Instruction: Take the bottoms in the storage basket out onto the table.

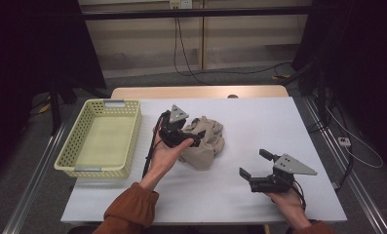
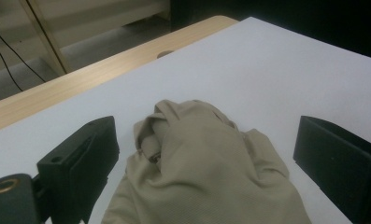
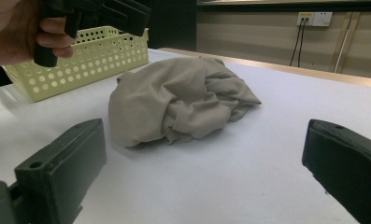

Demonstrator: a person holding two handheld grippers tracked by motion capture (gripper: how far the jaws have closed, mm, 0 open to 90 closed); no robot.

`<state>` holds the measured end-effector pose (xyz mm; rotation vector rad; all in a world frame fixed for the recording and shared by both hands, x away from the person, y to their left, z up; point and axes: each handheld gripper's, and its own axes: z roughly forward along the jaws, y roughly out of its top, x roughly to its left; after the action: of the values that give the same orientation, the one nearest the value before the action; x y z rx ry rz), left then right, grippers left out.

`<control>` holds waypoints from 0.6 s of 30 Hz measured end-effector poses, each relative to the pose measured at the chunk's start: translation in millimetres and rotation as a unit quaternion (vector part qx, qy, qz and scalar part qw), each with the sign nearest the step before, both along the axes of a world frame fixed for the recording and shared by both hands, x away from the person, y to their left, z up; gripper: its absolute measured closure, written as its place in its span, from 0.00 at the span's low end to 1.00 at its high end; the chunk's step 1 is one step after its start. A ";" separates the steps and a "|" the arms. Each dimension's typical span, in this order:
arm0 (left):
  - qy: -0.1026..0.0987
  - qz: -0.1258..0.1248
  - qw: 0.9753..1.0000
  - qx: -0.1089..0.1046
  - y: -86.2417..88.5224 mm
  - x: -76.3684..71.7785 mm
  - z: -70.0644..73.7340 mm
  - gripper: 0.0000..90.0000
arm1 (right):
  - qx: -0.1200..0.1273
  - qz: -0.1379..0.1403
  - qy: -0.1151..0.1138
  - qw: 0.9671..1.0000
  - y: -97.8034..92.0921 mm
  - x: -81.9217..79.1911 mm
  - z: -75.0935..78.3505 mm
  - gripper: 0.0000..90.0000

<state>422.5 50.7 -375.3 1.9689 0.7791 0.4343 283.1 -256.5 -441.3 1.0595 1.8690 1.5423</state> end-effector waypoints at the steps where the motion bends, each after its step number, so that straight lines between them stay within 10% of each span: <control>1: -0.001 0.000 1.000 -0.002 1.1 -0.7 1.2 0.07 | 0.000 0.000 0.000 1.000 -0.1 -0.1 0.1 0.00; 18: -0.026 0.008 1.000 -0.007 16.8 -17.6 10.9 0.09 | -0.001 0.000 -0.003 1.000 -1.2 -2.7 0.6 0.00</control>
<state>404.9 67.5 -364.4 1.9315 0.7642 0.4860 280.4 -257.8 -440.7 1.0532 1.8655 1.5415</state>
